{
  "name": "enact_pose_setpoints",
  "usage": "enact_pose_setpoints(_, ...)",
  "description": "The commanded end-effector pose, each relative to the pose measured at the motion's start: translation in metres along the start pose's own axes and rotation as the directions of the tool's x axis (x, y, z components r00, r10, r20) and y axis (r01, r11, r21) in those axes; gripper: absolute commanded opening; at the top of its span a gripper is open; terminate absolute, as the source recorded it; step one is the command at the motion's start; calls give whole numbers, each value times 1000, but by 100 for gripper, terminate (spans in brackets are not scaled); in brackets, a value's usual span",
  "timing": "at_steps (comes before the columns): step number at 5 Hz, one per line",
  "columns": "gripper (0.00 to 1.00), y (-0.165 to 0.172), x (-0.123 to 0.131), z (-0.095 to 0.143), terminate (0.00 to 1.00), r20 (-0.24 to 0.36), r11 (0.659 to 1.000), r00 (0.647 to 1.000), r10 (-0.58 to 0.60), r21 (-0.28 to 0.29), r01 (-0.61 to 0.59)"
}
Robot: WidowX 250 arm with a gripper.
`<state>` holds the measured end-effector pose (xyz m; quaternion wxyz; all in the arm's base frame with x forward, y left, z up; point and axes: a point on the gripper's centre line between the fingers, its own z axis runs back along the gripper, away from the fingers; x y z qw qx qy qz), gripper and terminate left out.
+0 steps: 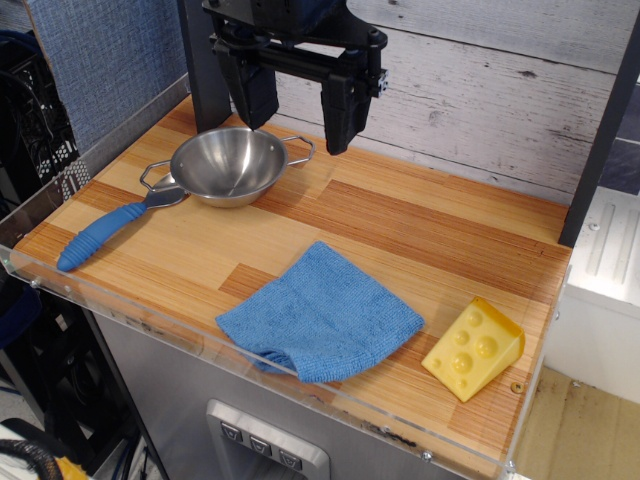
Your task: Move the towel bottom right but to left of cheese
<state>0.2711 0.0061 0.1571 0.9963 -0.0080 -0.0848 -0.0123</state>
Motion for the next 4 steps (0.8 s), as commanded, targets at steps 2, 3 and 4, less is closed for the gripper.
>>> enact_pose_setpoints(2,100,4,1,10,0,29,1000,1000,4,3,-4)
enact_pose_setpoints(3,100,4,1,10,0,29,1000,1000,4,3,-4)
enact_pose_setpoints(4,100,4,1,10,100,29,1000,1000,4,3,-4)
